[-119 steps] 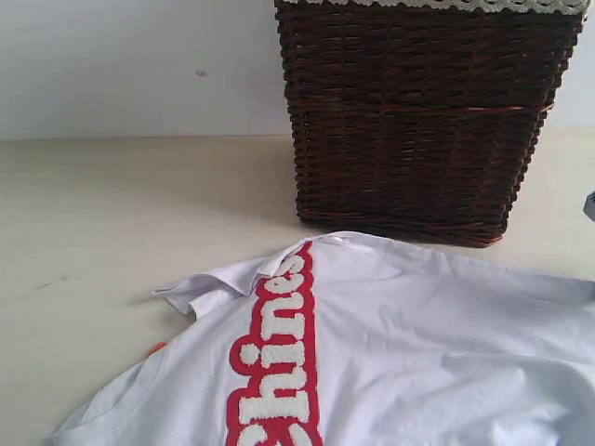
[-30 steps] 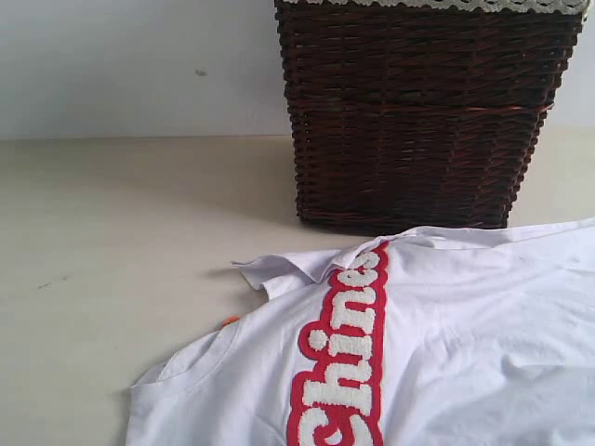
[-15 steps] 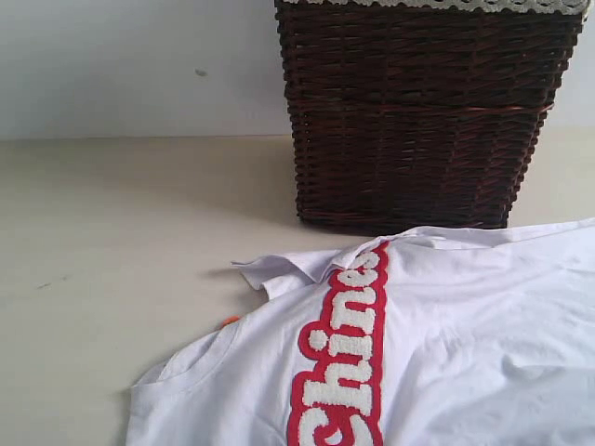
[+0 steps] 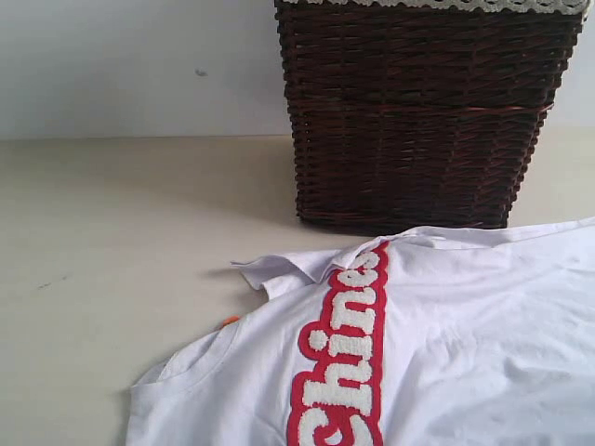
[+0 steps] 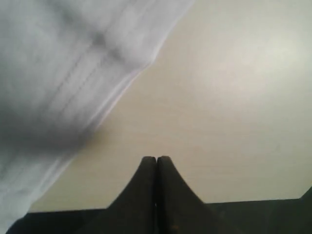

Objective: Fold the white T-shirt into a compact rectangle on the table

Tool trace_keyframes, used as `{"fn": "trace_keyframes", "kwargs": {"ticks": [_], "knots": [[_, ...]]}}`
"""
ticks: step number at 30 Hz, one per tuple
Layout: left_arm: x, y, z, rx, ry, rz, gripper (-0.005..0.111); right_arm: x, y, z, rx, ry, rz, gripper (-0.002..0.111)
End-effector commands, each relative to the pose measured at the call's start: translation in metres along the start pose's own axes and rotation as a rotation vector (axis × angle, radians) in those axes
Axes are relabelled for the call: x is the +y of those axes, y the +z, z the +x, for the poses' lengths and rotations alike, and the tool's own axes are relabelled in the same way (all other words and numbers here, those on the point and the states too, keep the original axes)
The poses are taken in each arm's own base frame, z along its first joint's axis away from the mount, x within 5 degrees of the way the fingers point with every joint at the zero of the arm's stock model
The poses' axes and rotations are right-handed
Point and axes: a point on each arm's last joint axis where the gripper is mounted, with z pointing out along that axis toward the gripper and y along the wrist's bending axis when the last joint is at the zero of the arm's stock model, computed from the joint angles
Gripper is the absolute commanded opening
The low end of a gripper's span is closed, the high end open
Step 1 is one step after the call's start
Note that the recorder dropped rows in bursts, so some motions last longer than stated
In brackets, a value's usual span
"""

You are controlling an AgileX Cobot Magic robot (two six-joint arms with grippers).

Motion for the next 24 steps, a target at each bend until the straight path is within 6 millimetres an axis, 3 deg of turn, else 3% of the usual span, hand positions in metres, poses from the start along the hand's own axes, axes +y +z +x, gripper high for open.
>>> {"fn": "trace_keyframes", "kwargs": {"ticks": [1,3,6,9,17,24], "knots": [[0.0,-0.001,-0.002,-0.017,-0.01,0.002,0.0,0.0,-0.02,-0.005,-0.201,0.07,0.022,0.0],[0.0,-0.001,-0.002,-0.017,-0.01,0.002,0.0,0.009,-0.026,-0.011,-0.305,0.024,-0.066,0.0],[0.0,-0.001,-0.002,-0.017,-0.01,0.002,0.0,0.027,-0.023,-0.02,-0.37,-0.186,-0.25,0.0],[0.0,-0.001,-0.002,-0.017,-0.01,0.002,0.0,0.031,-0.006,-0.026,-0.303,-0.104,-0.335,0.0],[0.0,-0.001,-0.002,-0.017,-0.01,0.002,0.0,0.023,0.02,-0.017,-0.058,-0.072,-0.252,0.0],[0.0,-0.001,-0.002,-0.017,-0.01,0.002,0.0,0.015,0.022,-0.014,-0.022,-0.052,-0.165,0.0]]}}
